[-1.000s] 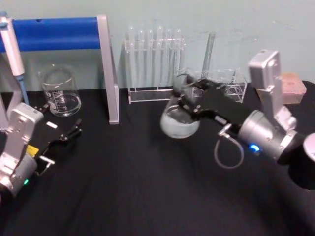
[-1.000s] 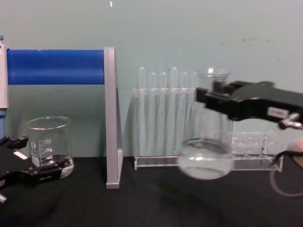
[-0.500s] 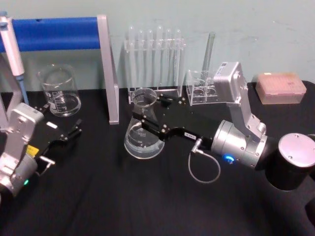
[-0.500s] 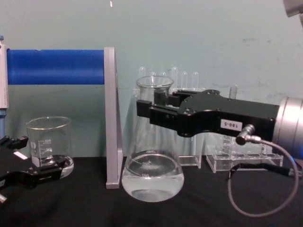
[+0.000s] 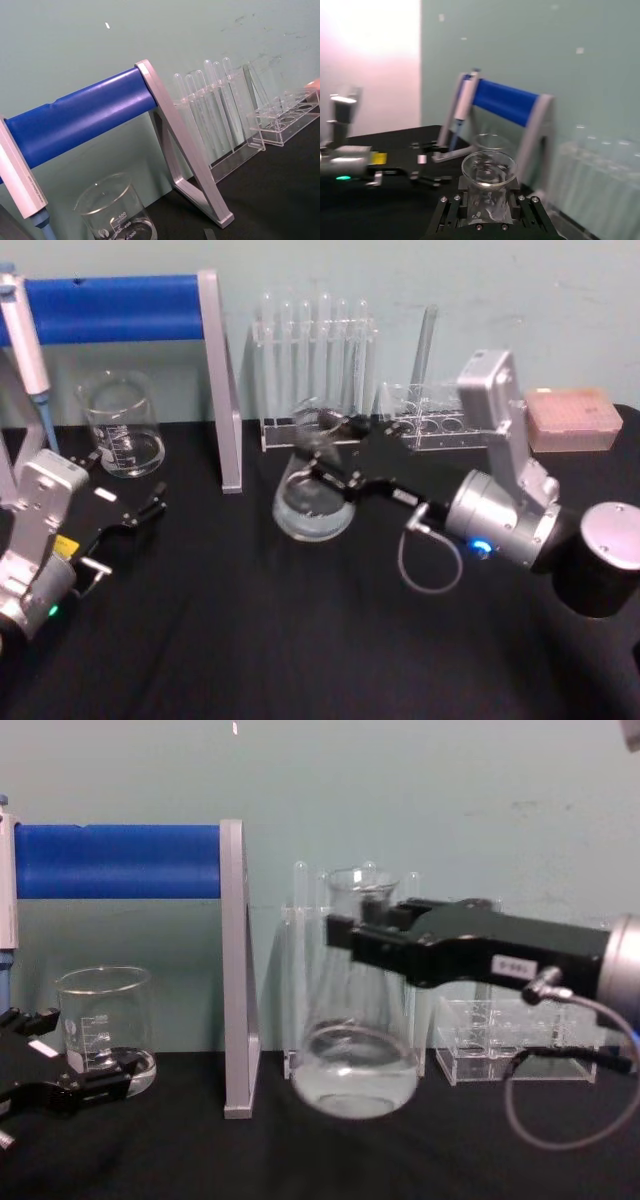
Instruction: Grasp the erlenmeyer flask with one hand, shake it three times, then place it back.
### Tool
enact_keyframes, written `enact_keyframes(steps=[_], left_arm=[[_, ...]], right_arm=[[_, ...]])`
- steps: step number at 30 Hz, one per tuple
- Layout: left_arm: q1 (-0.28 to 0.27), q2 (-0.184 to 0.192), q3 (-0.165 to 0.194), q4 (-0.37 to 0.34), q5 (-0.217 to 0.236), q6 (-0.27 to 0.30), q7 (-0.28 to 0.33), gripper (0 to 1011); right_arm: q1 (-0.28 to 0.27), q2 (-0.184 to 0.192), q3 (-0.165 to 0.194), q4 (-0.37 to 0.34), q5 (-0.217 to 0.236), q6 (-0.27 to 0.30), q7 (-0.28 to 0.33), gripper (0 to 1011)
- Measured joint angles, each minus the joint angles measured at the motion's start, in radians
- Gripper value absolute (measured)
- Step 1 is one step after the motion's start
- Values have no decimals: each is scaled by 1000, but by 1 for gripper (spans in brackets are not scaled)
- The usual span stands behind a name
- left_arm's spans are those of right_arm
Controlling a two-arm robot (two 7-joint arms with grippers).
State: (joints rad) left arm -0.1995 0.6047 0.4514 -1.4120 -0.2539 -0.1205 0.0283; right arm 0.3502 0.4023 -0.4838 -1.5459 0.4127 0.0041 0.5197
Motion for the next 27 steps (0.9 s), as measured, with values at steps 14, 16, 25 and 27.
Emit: enact_keyframes(steps=[14,16,25,27], left_arm=[[0,0,0,0,0,0,0,1001],[0,0,0,0,0,0,0,1001],[0,0,0,0,0,0,0,1001],[0,0,0,0,0,0,0,1001]], right_arm=[[-78,37,163,-21,-10,-3,-168,453],[-94,40,190,-29,-14,0,-190,453],[-127,36,246,-49,-33,11,-222,453],[-128,34,249,-49,-36,13,-220,453]])
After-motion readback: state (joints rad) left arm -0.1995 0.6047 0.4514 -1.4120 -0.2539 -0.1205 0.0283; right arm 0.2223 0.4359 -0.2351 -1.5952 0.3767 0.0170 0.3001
